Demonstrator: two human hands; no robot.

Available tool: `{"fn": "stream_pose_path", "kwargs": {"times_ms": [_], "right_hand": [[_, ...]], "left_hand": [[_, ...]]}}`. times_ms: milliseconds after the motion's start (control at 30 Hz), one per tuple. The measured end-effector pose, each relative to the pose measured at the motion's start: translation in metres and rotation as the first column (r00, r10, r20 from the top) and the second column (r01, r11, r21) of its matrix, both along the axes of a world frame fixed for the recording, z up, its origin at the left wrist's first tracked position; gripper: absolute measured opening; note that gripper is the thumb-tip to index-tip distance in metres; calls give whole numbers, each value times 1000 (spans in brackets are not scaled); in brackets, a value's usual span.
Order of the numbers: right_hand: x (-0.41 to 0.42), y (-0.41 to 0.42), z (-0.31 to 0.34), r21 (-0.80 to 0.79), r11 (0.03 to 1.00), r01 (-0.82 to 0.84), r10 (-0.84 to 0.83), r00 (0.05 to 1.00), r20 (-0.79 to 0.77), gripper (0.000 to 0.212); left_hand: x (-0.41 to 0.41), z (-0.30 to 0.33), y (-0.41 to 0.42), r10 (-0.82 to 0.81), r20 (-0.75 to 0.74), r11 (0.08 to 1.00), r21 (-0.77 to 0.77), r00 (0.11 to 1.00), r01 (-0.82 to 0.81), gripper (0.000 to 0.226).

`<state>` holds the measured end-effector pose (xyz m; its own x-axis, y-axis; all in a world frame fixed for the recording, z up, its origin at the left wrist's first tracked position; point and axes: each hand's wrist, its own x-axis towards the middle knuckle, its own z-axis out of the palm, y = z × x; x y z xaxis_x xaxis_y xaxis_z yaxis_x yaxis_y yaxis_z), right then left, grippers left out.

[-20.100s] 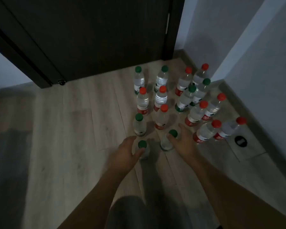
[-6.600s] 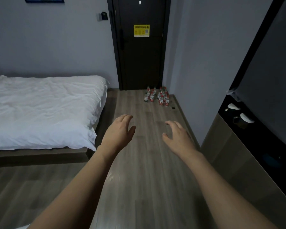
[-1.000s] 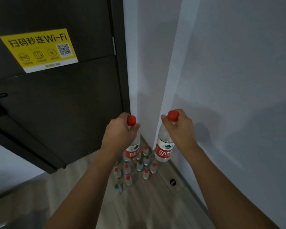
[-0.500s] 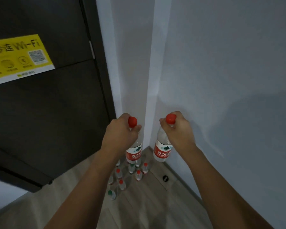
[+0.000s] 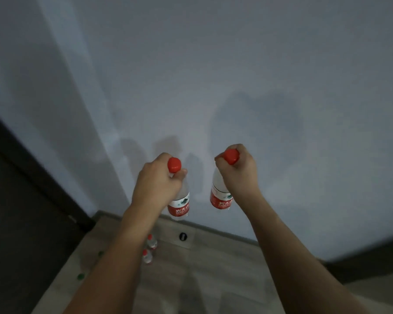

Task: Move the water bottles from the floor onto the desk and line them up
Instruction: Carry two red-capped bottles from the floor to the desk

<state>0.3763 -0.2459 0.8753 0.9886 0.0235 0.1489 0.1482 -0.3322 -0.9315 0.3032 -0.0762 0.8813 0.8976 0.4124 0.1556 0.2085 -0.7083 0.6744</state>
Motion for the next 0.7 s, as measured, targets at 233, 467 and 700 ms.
{"fn": "stream_pose_path", "kwargs": {"times_ms": [233,467,700], "right_hand": [[-20,-119,16,39,959,282,-284,956,66,15],[-60,-228,20,37,874,485,-486,871,75,12],[-118,-337,29,56,772,633,-635,765,107,13]], "left_hand": [[34,11,-106,-277,64,960,-25,959,279,19],[32,20,-220,-465,117,884,5,878,468,22],[7,28,-330,-623,85,782,31,778,623,24]]}}
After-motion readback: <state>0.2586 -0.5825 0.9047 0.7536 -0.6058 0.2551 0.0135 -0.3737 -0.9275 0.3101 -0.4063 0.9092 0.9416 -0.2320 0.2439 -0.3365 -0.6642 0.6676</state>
